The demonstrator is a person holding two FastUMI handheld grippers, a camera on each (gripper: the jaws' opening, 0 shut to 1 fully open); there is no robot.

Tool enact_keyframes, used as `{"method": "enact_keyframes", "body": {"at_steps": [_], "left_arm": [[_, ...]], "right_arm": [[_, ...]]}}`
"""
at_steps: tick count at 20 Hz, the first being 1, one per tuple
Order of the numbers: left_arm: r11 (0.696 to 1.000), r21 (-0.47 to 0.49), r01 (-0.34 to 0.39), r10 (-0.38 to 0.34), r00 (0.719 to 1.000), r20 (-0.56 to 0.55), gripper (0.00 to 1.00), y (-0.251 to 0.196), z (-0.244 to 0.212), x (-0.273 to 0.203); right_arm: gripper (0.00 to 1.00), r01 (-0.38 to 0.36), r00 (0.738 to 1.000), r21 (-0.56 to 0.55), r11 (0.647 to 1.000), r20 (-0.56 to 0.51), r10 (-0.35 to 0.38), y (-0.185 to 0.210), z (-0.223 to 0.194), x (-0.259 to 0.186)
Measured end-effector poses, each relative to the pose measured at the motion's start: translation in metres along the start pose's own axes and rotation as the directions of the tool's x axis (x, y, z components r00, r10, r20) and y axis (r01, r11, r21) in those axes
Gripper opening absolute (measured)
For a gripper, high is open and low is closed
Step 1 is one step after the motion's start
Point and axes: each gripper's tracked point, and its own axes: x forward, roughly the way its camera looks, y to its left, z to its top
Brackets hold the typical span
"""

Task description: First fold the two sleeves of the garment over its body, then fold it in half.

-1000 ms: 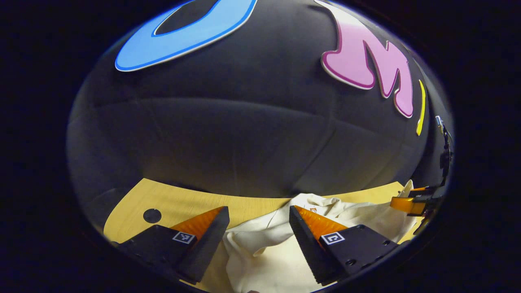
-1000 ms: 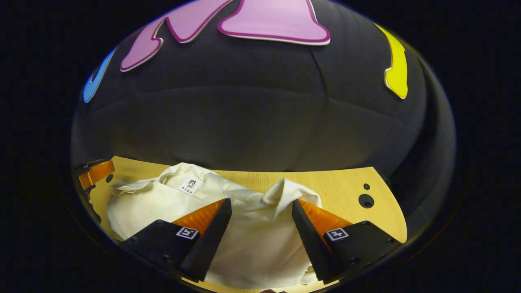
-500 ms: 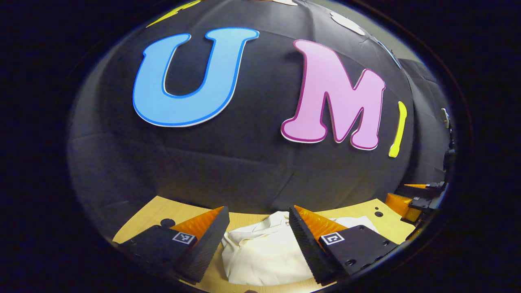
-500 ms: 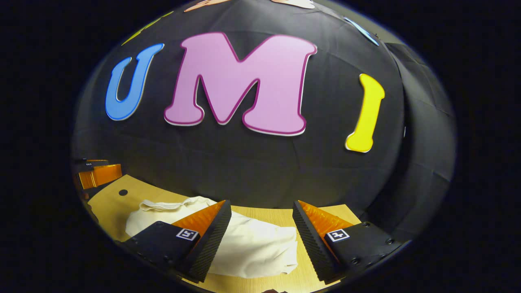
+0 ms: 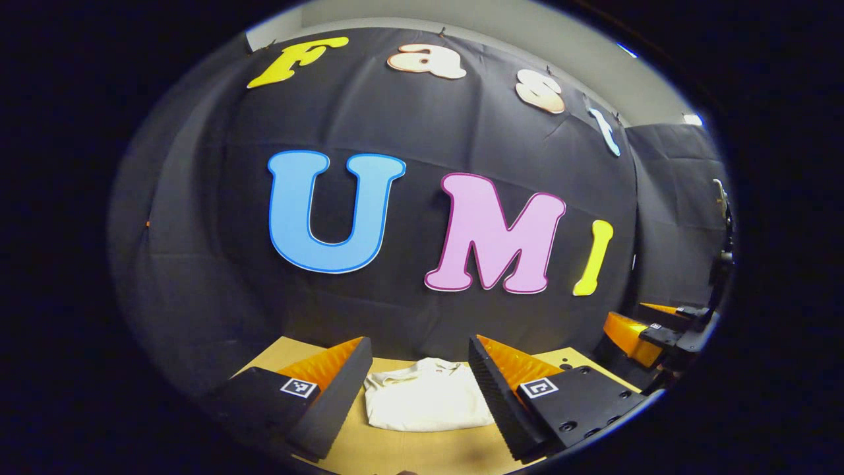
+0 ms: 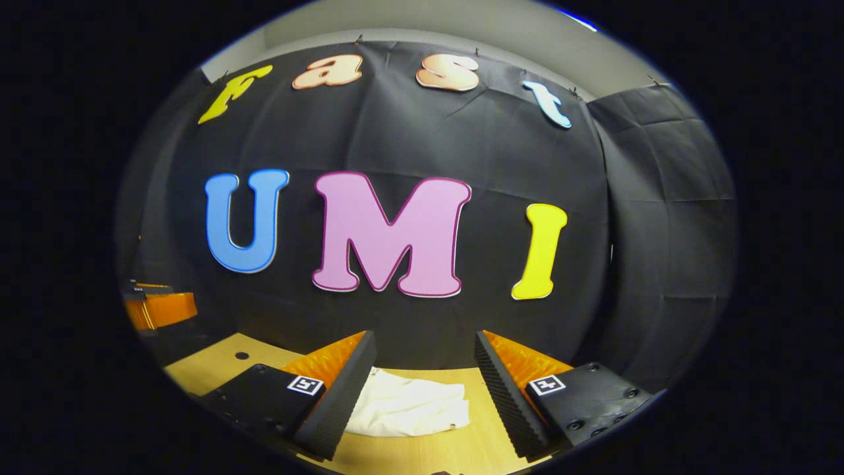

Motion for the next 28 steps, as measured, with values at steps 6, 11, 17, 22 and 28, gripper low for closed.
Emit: {"method": "enact_keyframes", "body": {"at_steps": [6,11,17,22,28], "left_arm": [[1.0,0.02,0.0,-0.002,0.995,0.101,0.95,-0.011,0.034,-0.091],[1.0,-0.025,-0.008,0.012,0.984,0.176,0.96,-0.011,0.043,-0.154],[0.998,0.044,-0.042,0.029,0.966,0.256,0.95,-0.016,0.049,-0.177],[0.999,0.022,-0.035,0.029,0.972,0.232,0.96,-0.015,0.043,-0.168],[0.999,0.041,-0.029,0.02,0.979,0.205,0.96,-0.017,0.029,-0.159]], "right_arm": [[0.96,-0.048,0.993,-0.064,0.997,0.102,0.055,0.012,0.044,-0.075],[0.96,-0.082,0.987,-0.058,0.995,0.135,0.089,0.018,0.054,-0.126],[0.96,-0.076,0.995,-0.003,0.997,0.066,0.076,0.011,0.023,-0.151],[0.96,-0.069,0.996,-0.01,0.998,0.054,0.069,0.013,0.019,-0.149],[0.96,-0.056,0.996,-0.039,0.998,0.069,0.058,0.013,0.016,-0.151]]}}
